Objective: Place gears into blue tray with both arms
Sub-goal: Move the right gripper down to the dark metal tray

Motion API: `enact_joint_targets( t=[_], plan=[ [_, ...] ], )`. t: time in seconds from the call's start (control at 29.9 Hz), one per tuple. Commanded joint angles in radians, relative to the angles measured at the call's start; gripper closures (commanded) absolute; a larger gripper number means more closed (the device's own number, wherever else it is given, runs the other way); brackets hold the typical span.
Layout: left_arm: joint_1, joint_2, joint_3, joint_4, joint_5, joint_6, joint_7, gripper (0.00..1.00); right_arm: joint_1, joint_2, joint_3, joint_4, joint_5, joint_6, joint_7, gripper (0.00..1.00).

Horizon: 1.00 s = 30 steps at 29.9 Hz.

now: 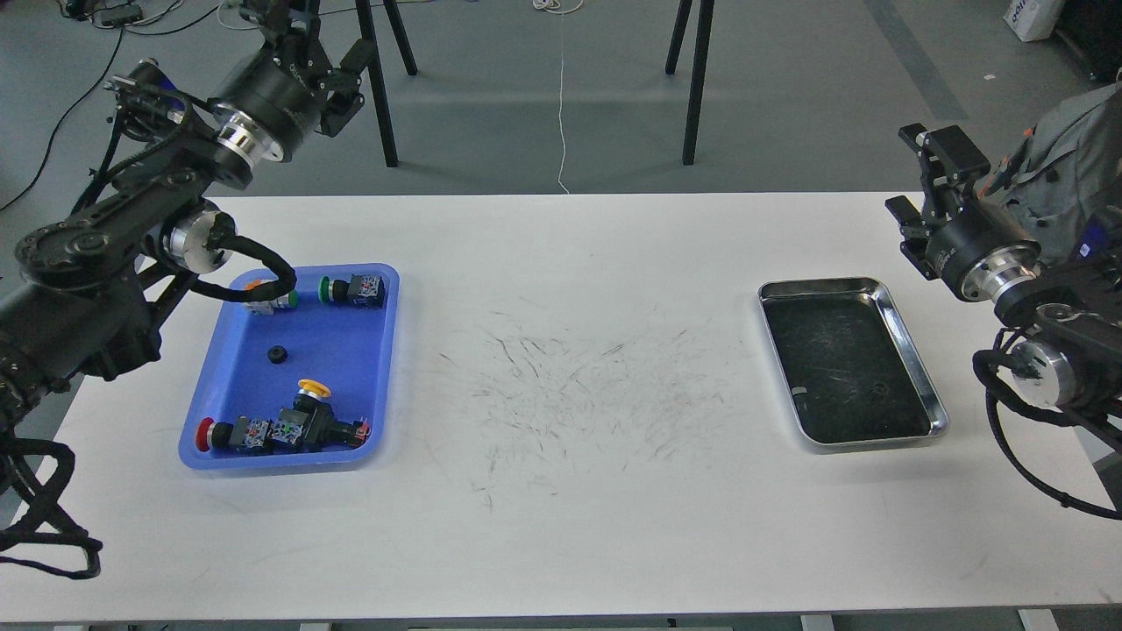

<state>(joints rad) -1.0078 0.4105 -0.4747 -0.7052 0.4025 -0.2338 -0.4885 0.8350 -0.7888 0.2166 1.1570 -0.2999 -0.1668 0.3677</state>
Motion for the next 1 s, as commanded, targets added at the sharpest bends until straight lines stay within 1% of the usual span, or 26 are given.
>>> enact_joint_targets(
  t=[0.0,0.07,0.17,0.23,0.3,0.43,0.53,0.63,0.77,0.97],
  plan=[
    [0.005,-0.007,0.007,0.007,-0.001,-0.007,0.000,0.00,0.084,-0.084,-0.176,0.059,-0.103,0.007,-0.044,0.02],
    [0.006,-0.006,0.011,0.009,-0.001,-0.015,0.000,0.00,0.145,-0.112,-0.296,0.084,-0.152,0.021,-0.058,0.01],
    [0.018,-0.010,0.008,0.038,-0.002,-0.039,0.000,0.00,0.237,-0.132,-0.451,0.098,-0.177,0.035,-0.059,0.01],
    [0.028,-0.036,0.010,0.044,-0.016,-0.062,0.000,0.00,0.291,-0.141,-0.537,0.099,-0.200,0.036,-0.059,0.01],
    [0.040,-0.059,0.010,0.047,-0.025,-0.076,0.000,0.00,0.340,-0.141,-0.601,0.099,-0.238,0.040,-0.059,0.01],
    [0.067,-0.065,0.011,0.052,-0.027,-0.079,0.000,0.00,0.413,-0.142,-0.693,0.102,-0.327,0.052,-0.059,0.02],
    [0.069,-0.068,0.010,0.056,-0.031,-0.078,0.000,0.00,0.447,-0.147,-0.730,0.104,-0.370,0.104,-0.059,0.01],
    [0.072,-0.068,0.010,0.058,-0.040,-0.079,0.000,0.01,0.454,-0.147,-0.740,0.098,-0.445,0.122,-0.059,0.01],
    [0.077,-0.076,0.008,0.090,-0.050,-0.079,0.000,0.01,0.461,-0.149,-0.740,0.098,-0.634,0.144,-0.059,0.02],
    [0.087,-0.104,0.005,0.101,-0.082,-0.070,0.000,0.01,0.467,-0.153,-0.738,0.079,-0.859,0.184,-0.052,0.02]
  ],
)
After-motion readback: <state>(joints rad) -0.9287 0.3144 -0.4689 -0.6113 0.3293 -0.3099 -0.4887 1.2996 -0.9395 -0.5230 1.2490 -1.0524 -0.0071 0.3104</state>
